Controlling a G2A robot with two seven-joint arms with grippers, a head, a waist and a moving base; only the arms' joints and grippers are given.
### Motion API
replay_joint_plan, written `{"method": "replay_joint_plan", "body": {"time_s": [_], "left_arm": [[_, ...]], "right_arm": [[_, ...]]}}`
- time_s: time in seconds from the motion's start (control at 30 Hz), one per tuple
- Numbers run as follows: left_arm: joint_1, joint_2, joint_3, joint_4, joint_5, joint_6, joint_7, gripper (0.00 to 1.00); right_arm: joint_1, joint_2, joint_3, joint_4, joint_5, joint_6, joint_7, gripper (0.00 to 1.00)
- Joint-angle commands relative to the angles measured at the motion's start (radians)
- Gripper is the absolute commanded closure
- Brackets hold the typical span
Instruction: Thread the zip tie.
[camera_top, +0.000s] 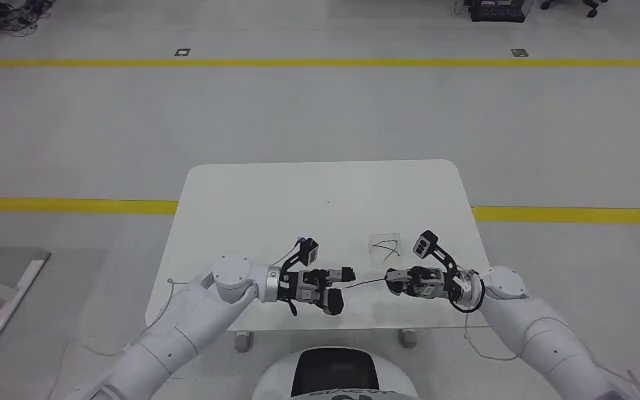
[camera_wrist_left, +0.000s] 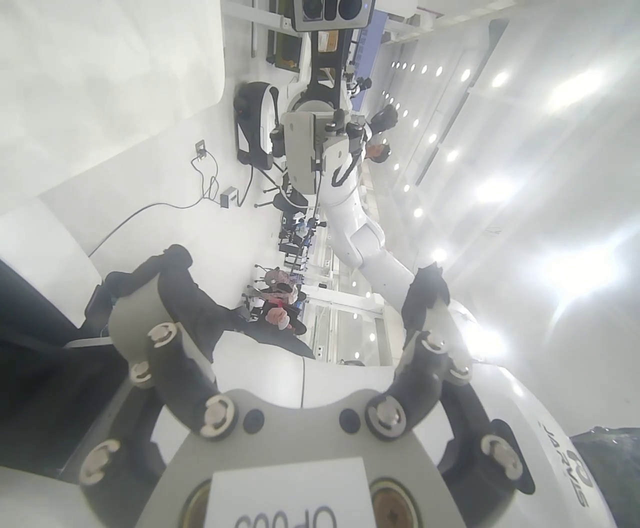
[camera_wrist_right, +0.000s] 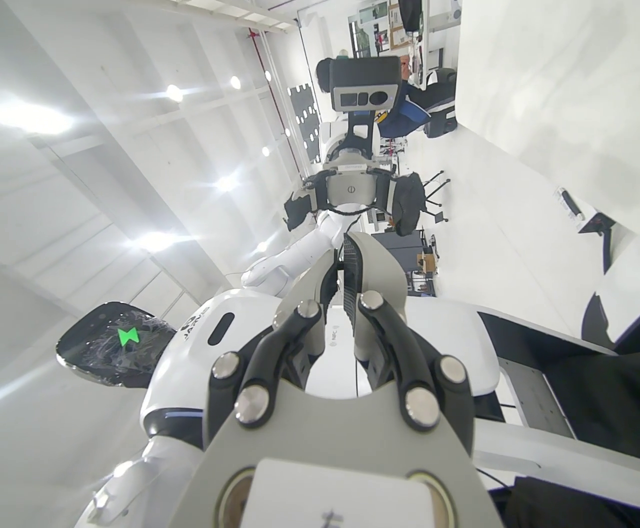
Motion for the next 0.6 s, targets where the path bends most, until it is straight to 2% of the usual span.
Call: {"method": "replay_joint_plan", "body": {"time_s": [0.0, 0.23, 0.3, 0.53, 0.57], "left_arm": [[-0.009, -0.008, 0.02, -0.01, -0.004, 0.002, 0.022, 0.0], [-0.063, -0.051, 0.1, 0.001, -0.018, 0.012, 0.123, 0.0], [-0.075, -0.061, 0.113, 0.008, -0.014, -0.009, 0.157, 0.0], [-0.075, -0.061, 0.113, 0.008, -0.014, -0.009, 0.157, 0.0], [-0.074, -0.061, 0.113, 0.006, -0.013, -0.01, 0.16, 0.0]], "right_arm": [[-0.007, -0.002, 0.01, 0.001, 0.029, -0.007, 0.025, 1.0], [-0.019, 0.0, 0.008, -0.012, 0.084, -0.017, 0.025, 1.0], [-0.018, 0.004, 0.005, -0.011, 0.102, -0.017, 0.025, 1.0], [-0.018, 0.004, 0.005, -0.011, 0.102, -0.017, 0.025, 1.0], [-0.021, 0.003, 0.005, -0.018, 0.094, -0.015, 0.001, 1.0]]}}
